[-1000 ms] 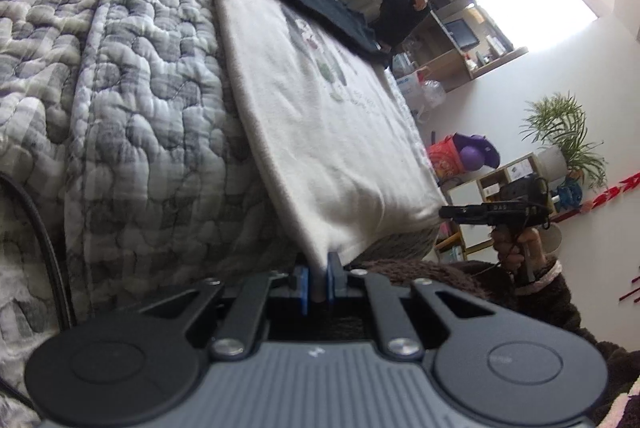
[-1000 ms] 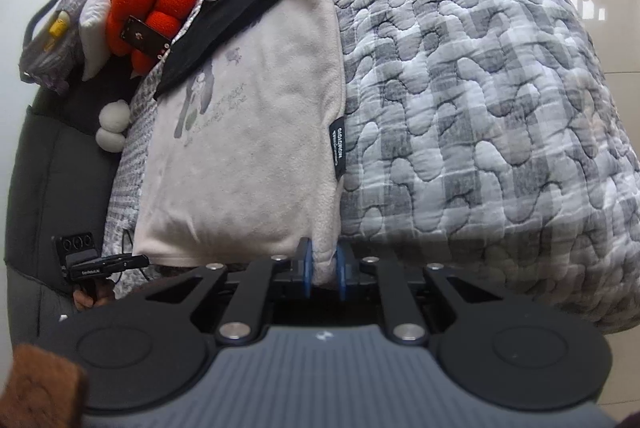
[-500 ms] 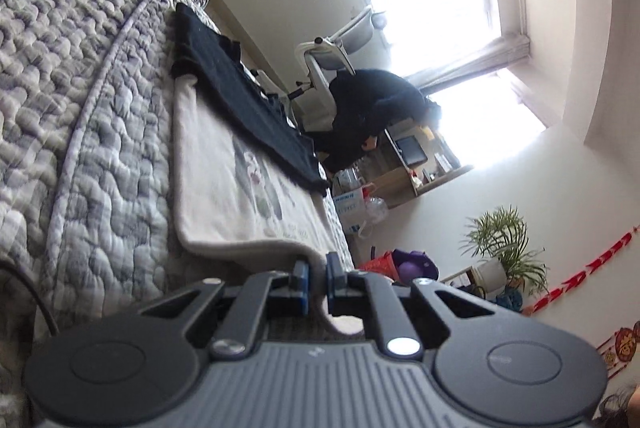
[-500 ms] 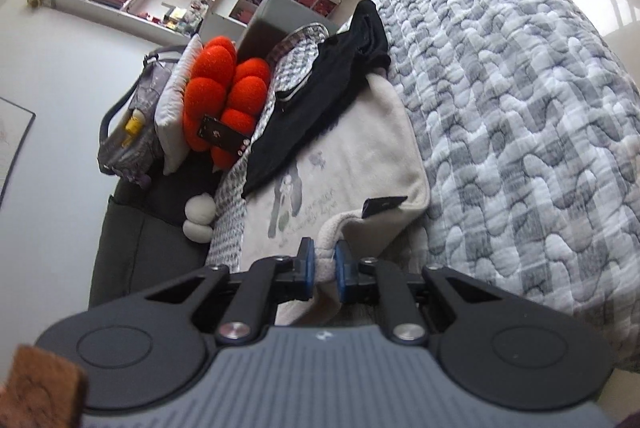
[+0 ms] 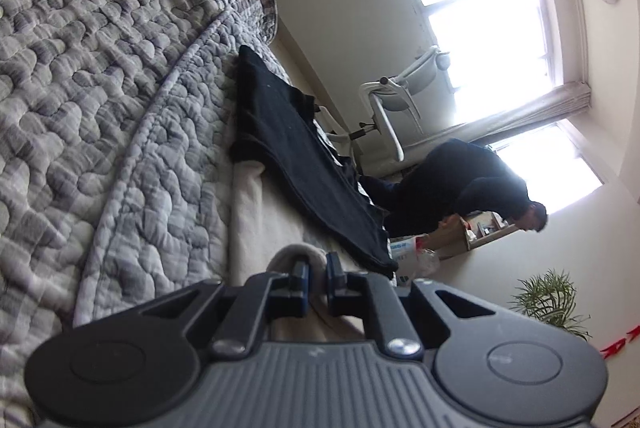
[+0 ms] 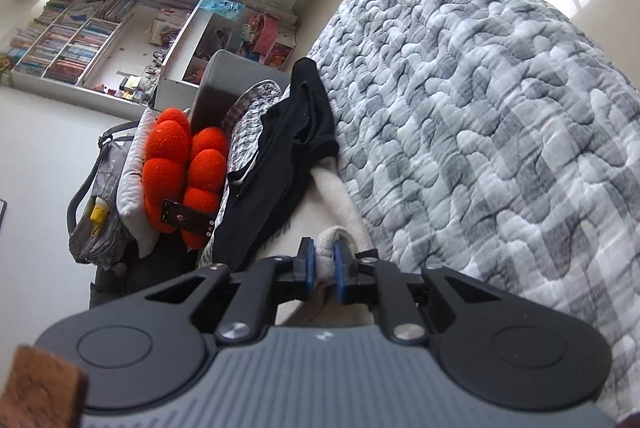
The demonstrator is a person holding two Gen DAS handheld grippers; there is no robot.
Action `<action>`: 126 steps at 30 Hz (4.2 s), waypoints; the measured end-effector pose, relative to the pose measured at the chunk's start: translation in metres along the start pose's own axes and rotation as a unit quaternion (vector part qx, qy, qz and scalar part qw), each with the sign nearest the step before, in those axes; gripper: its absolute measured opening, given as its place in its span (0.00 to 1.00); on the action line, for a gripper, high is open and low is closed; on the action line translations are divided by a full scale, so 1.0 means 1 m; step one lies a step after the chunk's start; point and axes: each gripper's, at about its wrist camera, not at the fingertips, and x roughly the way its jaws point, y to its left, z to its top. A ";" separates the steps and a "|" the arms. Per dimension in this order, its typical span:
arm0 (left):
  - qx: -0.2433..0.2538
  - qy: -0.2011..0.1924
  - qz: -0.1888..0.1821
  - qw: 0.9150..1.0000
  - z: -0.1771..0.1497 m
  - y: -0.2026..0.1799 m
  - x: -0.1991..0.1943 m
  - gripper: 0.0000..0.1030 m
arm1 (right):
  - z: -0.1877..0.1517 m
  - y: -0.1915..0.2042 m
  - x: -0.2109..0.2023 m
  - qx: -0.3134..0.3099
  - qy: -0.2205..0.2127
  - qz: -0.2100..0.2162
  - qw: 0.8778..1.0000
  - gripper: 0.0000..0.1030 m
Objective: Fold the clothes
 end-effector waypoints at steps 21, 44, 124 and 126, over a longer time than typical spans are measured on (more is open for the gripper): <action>0.153 -0.019 0.177 0.972 0.038 -0.046 -0.005 0.45 | 0.004 0.016 -0.005 -0.092 -0.070 -0.003 0.993 0.35; 0.404 -0.031 0.278 0.871 -0.025 -0.083 0.064 0.43 | -0.043 0.053 0.044 -0.381 -0.093 -0.185 0.901 0.38; 0.443 -0.037 0.187 0.876 -0.091 -0.074 0.020 0.37 | -0.109 0.162 0.197 -0.569 0.081 -0.069 0.815 0.44; 0.448 -0.033 0.188 0.873 -0.093 -0.070 0.021 0.37 | -0.114 0.163 0.204 -0.577 0.091 -0.070 0.809 0.42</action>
